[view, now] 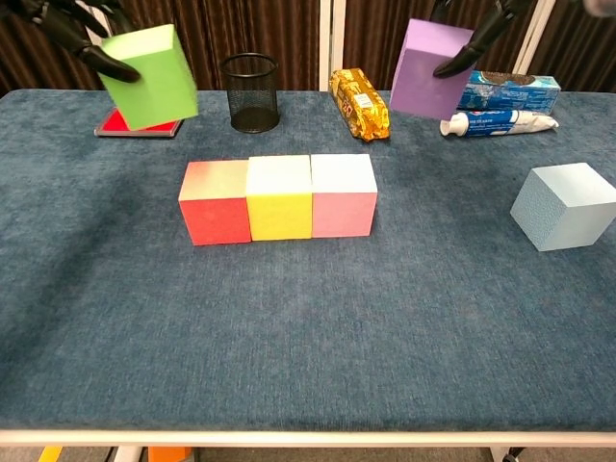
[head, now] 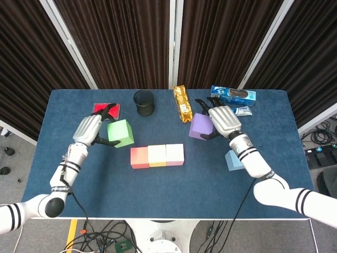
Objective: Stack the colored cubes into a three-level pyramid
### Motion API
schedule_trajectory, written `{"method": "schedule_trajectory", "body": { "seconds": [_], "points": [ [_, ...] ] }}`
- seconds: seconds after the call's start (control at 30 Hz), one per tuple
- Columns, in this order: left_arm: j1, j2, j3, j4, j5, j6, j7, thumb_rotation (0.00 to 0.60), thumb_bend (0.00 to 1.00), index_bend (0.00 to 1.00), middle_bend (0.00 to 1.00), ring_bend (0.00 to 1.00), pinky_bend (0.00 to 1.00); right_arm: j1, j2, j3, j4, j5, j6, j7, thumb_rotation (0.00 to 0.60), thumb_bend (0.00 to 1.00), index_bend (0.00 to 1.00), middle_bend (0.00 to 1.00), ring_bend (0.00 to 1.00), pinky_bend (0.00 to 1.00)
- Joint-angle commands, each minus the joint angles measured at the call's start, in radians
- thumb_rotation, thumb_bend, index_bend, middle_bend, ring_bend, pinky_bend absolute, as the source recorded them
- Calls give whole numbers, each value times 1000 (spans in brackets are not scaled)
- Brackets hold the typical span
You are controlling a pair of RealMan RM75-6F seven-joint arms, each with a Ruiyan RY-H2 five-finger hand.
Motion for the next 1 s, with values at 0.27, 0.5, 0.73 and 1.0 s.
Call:
{"method": "schedule_trajectory", "body": {
  "seconds": [0.27, 0.5, 0.73, 1.0],
  "points": [
    [-85, -84, 9, -135, -132, 137, 179, 600, 87, 70, 510, 165, 208, -59, 56, -30, -108, -158, 20, 128, 600, 127, 0, 444, 4, 0],
    [-125, -138, 31, -118, -145, 148, 230, 600, 87, 41, 521, 188, 222, -28, 21, -39, -84, -172, -8, 144, 600, 127, 0, 448, 7, 0],
    [-139, -167, 36, -76, -131, 154, 234, 600, 87, 27, 528, 199, 232, 10, -7, -48, -69, -150, -42, 125, 600, 127, 0, 452, 11, 0],
    [-156, -191, 40, -73, -135, 165, 257, 600, 88, 25, 532, 202, 232, 55, -34, -46, -56, -112, -62, 92, 600, 127, 0, 456, 16, 0]
  ]
}}
